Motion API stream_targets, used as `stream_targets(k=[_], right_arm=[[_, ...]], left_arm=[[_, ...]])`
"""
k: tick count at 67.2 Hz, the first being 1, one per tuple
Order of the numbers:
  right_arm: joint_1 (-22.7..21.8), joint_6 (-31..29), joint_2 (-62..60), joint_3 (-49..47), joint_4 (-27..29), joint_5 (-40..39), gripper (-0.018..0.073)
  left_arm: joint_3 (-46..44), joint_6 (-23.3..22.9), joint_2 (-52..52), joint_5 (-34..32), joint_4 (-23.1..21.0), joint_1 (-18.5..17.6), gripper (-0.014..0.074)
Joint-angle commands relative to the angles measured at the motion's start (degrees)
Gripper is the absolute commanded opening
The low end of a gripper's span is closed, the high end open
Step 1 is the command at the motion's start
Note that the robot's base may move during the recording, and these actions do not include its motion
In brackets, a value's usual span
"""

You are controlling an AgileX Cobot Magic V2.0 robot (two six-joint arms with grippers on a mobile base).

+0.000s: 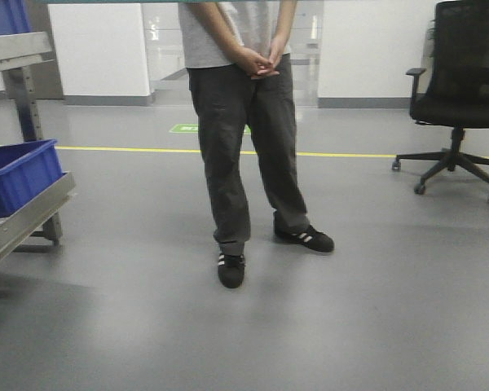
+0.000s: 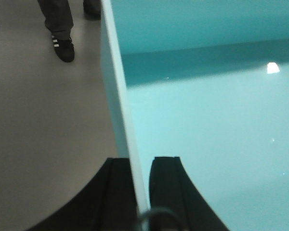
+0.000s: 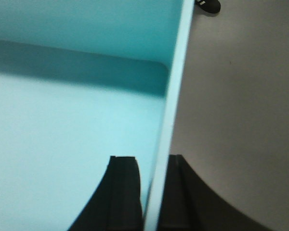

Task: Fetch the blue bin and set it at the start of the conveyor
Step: 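Carry the bin in both grippers while driving across the floor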

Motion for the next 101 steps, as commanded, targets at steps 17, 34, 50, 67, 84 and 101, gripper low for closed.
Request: stream_targets(k=[17, 34, 50, 67, 84, 101], right_arm=[[-0.54, -1.22, -0.63, -0.41, -2.74, -0.83, -0.0143], [-0.54, -1.22, -0.63, -0.41, -2.74, -0.83, -0.0143], [-0.54, -1.22, -0.63, -0.41, -2.74, -0.83, -0.0143], [-0.54, -1.22, -0.63, -0.41, -2.74, -0.83, -0.0143], [-0.54, -1.22, -0.63, -0.41, -2.74, -0.83, -0.0143], [-0.54, -1.22, -0.63, -0.41, -2.74, -0.83, -0.0143]], left_arm=[[-0.81, 0.89, -1.08, -1.13, 2.13, 0.08, -0.0111], [-0.81, 0.89, -1.08, -1.13, 2.13, 0.08, -0.0111], [-0.81, 0.89, -1.08, -1.13, 2.13, 0.08, -0.0111], [-0.81, 0.89, -1.08, -1.13, 2.13, 0.08, -0.0111], [-0.81, 0.89, -1.08, -1.13, 2.13, 0.08, -0.0111], [-0.81, 0.89, -1.08, -1.13, 2.13, 0.08, -0.0111]])
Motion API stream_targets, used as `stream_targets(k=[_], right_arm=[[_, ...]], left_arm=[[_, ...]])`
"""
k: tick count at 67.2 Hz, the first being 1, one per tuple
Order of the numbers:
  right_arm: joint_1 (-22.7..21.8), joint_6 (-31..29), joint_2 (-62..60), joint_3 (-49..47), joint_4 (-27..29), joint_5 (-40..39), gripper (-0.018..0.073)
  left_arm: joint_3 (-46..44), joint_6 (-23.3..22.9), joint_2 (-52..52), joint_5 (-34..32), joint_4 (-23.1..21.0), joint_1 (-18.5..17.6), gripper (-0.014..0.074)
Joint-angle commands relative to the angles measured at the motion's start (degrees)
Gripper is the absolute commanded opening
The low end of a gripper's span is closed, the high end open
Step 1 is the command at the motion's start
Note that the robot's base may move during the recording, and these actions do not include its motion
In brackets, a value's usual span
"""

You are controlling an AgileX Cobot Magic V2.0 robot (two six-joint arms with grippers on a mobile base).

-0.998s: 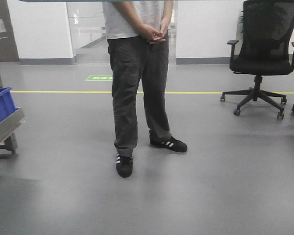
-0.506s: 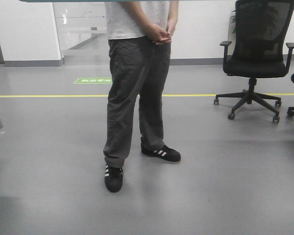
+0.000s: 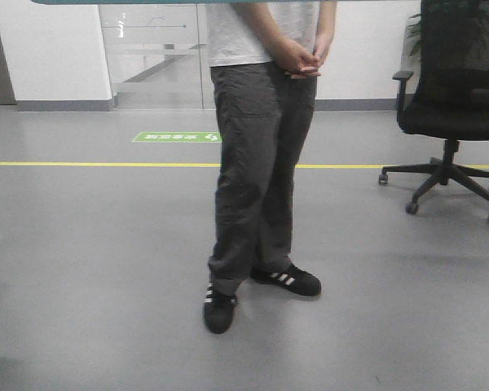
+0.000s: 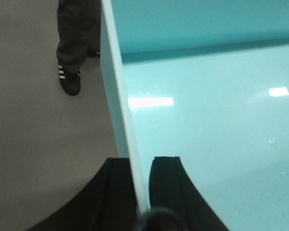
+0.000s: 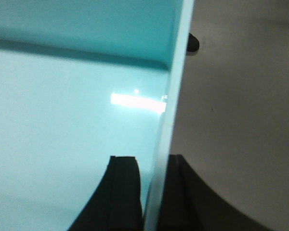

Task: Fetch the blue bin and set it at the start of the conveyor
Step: 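Carry the bin in both grippers while driving across the floor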

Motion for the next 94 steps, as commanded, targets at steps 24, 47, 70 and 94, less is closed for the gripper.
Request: stream_targets(k=[24, 47, 70, 94], right_arm=[[-0.54, -1.22, -0.63, -0.41, -2.74, -0.83, -0.0143], [-0.54, -1.22, -0.63, -0.41, -2.74, -0.83, -0.0143], [-0.54, -1.22, -0.63, -0.41, -2.74, -3.97, -0.0143], [-0.54, -1.22, -0.63, -0.41, -2.74, -15.89, -0.0143]], left_arm=[[-0.81, 0.89, -1.08, -1.23, 2.11, 0.08, -0.0111], [-0.81, 0.89, -1.08, -1.35, 2.11, 0.08, -0.0111], [-0.81, 0.89, -1.08, -6.18, 2.11, 0.08, -0.0111], [-0.81, 0.89, -1.08, -16.41, 2.11, 0.08, -0.0111]])
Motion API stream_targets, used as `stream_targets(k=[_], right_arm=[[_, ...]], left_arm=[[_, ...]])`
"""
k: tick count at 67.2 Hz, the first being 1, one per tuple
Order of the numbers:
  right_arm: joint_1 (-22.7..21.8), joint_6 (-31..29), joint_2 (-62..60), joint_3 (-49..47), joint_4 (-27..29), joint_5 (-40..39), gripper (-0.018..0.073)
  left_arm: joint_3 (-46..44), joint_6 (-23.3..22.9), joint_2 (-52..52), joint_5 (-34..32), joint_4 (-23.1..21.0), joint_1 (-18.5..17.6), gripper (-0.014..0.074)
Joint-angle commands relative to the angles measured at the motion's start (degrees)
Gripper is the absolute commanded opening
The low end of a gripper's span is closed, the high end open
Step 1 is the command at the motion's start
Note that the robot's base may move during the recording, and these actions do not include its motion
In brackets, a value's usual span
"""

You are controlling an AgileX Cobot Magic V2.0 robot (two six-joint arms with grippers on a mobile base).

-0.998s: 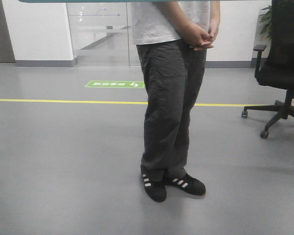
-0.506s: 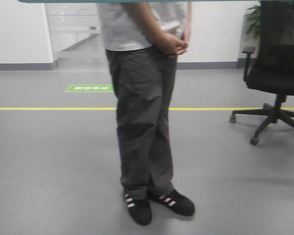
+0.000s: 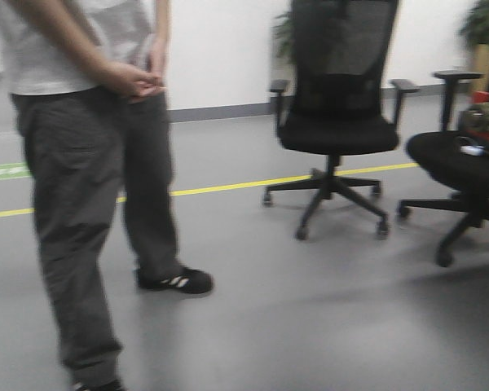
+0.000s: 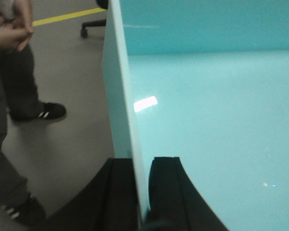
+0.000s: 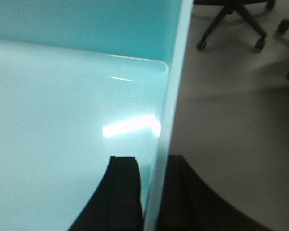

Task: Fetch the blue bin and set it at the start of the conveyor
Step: 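Carry the bin in both grippers while driving across the floor, then drive up to the grey conveyor belt holding the bin in both grippers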

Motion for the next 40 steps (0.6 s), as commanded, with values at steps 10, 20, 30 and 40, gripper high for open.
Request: stream_targets(k=[10, 20, 30, 40], right_arm=[[-0.44, -1.22, -0.63, -0.41, -1.21, -10.04, -0.0143], [-0.44, -1.22, -0.63, -0.41, -1.21, -13.71, -0.0143], [-0.44, -1.22, -0.63, -0.41, -1.21, -16.55, -0.0143], [-0.44, -1.22, -0.63, -0.41, -1.21, -17.49, -0.0143]], left_arm=[[-0.81, 0.89, -1.08, -9.82, 0.43, 0.08, -0.0111], [-0.81, 0.89, -1.08, -12.95, 0.43, 0.08, -0.0111], [-0.81, 0.89, -1.08, -12.78, 0.43, 0.08, -0.0111], [-0.81, 0.89, -1.08, -12.71, 0.43, 0.08, -0.0111]])
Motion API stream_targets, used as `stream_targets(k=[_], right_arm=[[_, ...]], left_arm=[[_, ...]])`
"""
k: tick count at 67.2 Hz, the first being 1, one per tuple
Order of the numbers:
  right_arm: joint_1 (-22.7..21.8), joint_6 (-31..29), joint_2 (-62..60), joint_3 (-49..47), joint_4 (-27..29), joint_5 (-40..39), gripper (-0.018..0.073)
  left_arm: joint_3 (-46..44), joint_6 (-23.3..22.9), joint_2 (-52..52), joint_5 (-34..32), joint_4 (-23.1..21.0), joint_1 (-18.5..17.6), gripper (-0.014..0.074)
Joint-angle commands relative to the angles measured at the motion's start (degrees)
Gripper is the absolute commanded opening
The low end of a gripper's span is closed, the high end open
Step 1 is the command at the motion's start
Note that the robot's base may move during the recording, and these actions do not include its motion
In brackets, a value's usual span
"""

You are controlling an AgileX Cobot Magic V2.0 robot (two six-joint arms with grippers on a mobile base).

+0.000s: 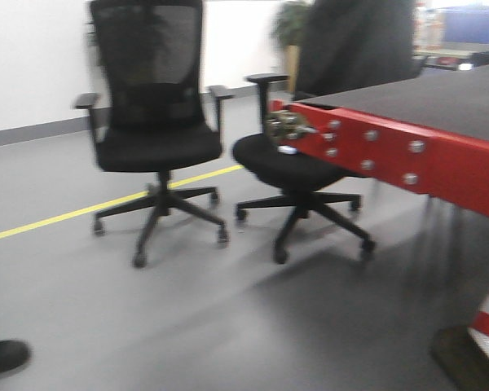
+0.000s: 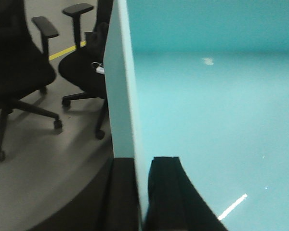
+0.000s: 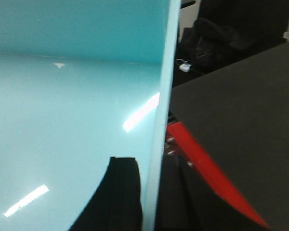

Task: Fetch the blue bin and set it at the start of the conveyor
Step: 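Drive up to the grey conveyor belt holding the bin in both grippers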

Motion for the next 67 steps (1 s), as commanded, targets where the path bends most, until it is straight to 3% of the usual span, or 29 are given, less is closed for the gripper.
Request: stream_targets(k=[1, 67], right_arm=[[-0.22, -1.1, -0.63, -0.41, -0.25, -4.22, -0.0143], [-0.22, -1.1, -0.63, -0.41, -0.25, -4.57, -0.0143]], left_arm=[[-0.81, 0.57, -1.08, -2.68, -0.37, 0.08, -0.0111], [-0.81, 0.57, -1.08, -2.68, -0.37, 0.08, -0.0111]])
